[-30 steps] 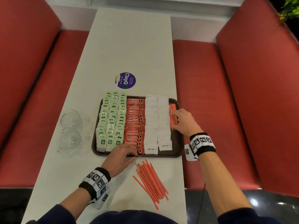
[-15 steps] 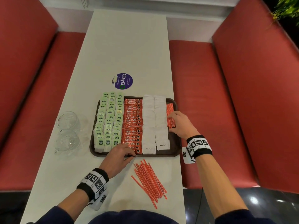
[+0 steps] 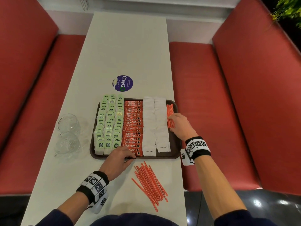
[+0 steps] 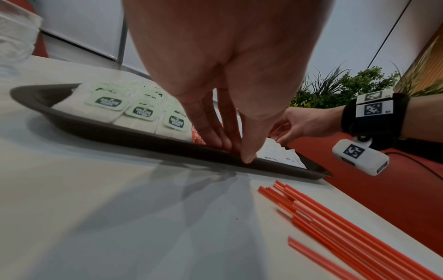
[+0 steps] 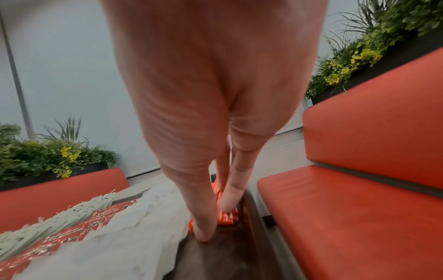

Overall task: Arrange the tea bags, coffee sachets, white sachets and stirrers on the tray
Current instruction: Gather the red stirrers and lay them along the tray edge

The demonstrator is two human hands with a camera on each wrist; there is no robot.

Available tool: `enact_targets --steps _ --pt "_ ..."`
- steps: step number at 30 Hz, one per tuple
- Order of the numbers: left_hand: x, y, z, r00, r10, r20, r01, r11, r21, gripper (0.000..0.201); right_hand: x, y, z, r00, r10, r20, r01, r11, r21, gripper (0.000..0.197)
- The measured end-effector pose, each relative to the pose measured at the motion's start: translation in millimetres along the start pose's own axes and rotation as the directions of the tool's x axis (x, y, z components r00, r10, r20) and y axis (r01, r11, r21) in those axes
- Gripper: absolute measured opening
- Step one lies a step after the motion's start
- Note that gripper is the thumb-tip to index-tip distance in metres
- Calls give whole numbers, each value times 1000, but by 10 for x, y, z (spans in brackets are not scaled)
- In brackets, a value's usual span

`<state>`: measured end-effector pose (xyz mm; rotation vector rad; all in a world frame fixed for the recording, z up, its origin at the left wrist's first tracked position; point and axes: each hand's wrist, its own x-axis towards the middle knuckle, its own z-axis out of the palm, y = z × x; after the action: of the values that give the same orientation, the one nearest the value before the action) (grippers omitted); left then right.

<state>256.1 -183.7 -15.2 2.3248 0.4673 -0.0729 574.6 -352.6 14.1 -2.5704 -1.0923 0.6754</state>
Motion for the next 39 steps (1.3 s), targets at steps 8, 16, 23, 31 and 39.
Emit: enact_targets --steps 8,16,23,31,39 --pt "-9 -1 -9 1000 -3 8 3 1000 -6 17 18 9 -27 999 -34 -12 34 999 -11 55" --pt "-14 4 -22 1000 -5 5 6 1000 -5 17 -11 107 15 999 -48 -20 48 999 -4 51" --pt "-9 9 -14 1000 -8 -1 8 1000 2 17 56 92 88 999 -19 -42 22 998 51 40" --pt "-45 129 -149 997 54 -51 -56 998 -34 16 -324 -223 -114 971 40 -235 10 977 211 31" --pt "-388 187 -248 995 3 -98 -18 989 -149 11 -1737 -825 779 981 -3 194 9 999 -33 50"
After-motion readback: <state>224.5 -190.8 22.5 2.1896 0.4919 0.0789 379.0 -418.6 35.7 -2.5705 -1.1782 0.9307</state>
